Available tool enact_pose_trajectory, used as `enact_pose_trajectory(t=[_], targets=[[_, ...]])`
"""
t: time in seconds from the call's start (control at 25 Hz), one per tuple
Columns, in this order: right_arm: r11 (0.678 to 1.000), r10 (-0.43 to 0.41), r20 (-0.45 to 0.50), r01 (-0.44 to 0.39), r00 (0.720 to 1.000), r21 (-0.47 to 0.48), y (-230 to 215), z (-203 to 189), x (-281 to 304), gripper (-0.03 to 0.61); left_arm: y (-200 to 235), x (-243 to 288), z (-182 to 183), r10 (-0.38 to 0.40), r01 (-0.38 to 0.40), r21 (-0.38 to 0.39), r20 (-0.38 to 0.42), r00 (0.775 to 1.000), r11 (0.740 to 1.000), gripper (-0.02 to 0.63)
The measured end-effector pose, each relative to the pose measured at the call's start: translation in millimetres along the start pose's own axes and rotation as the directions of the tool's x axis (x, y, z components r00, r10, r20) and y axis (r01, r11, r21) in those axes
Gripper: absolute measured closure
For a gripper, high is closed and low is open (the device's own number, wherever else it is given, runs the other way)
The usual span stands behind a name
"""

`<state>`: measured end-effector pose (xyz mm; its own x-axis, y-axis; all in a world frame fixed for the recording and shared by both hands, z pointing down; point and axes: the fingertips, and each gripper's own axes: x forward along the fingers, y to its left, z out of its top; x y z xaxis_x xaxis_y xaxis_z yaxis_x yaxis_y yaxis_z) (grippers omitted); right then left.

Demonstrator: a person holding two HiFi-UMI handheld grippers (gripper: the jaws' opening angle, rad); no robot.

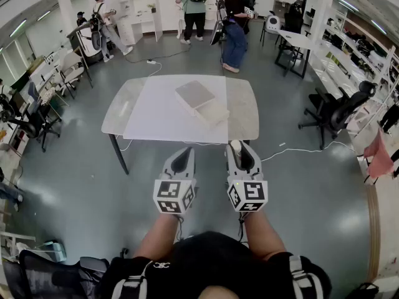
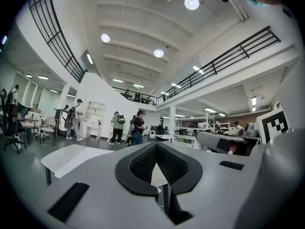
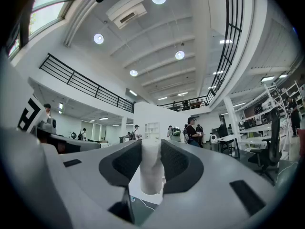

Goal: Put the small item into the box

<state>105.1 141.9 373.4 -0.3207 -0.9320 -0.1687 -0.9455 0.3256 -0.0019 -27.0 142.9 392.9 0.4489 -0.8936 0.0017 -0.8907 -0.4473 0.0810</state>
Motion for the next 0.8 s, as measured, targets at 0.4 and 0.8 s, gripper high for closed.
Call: enact_pose_trajectory(t=[0.4, 0.8], targets=[[1.0, 0.012, 0.002, -0.012, 1.0, 0.028, 19, -5, 13, 0.453, 18, -4, 0, -0.012, 0.012, 0.013, 0.006, 1.0, 1.0, 0.609], [0.999, -0.014, 0.012, 0.014, 1.0, 0.032, 50, -10, 19, 0.453, 45, -17, -1, -0.061, 0.061, 0.03, 0.02, 0.998, 0.998, 0.609]])
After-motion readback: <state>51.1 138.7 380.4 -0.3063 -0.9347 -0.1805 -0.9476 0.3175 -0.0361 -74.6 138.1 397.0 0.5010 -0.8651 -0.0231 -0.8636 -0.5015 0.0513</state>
